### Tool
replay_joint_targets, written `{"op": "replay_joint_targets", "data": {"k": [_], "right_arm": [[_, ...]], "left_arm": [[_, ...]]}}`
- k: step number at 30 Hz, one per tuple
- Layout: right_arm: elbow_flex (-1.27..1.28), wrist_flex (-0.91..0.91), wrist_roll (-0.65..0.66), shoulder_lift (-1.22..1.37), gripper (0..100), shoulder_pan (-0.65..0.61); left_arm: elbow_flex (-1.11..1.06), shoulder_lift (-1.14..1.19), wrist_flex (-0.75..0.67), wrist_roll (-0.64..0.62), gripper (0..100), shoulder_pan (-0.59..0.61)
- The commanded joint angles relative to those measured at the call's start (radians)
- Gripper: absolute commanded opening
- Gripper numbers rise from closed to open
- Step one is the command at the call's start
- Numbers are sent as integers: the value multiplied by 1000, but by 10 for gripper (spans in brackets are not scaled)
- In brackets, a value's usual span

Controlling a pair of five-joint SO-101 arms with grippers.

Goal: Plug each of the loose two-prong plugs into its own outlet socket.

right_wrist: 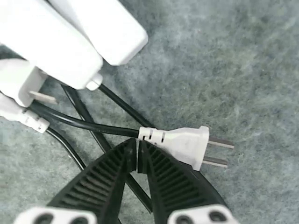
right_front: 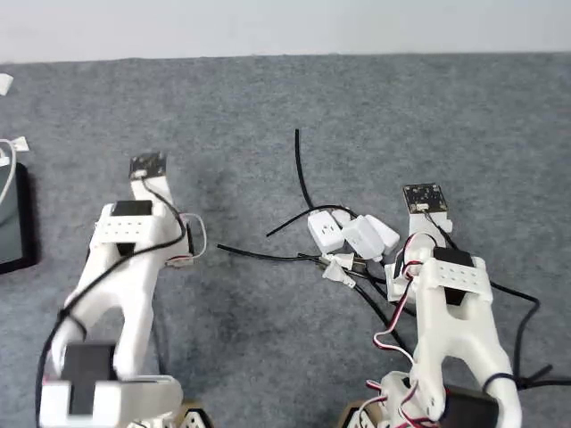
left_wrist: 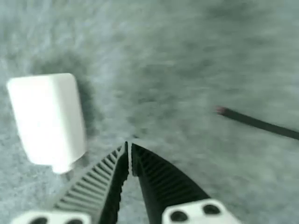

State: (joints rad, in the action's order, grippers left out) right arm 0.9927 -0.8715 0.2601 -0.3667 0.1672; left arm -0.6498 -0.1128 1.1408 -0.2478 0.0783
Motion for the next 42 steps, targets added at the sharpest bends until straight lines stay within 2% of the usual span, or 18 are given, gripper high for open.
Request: {"op": "replay_joint_targets", "data": {"k": [1,4,6,14,18,23,42], "right_arm": [[-2,13,9,-35,12,-5],[-2,12,9,-35,11,-2],[-2,13,9,-35,11,-5],[-2,18,9,-35,12,-7],[-2,18,9,-35,12,-7],[-2,18,9,-35,12,-7],[-2,18,11,-35,12,-8]], "left_arm": [[36,-295,55,-8,13,20],[39,-399,52,-11,13,121],[35,-390,52,-9,13,147],[12,-106,-61,-11,17,152],[62,31,-75,-58,104,180],[101,49,-44,-84,214,222],[101,61,-98,-12,220,273]]}}
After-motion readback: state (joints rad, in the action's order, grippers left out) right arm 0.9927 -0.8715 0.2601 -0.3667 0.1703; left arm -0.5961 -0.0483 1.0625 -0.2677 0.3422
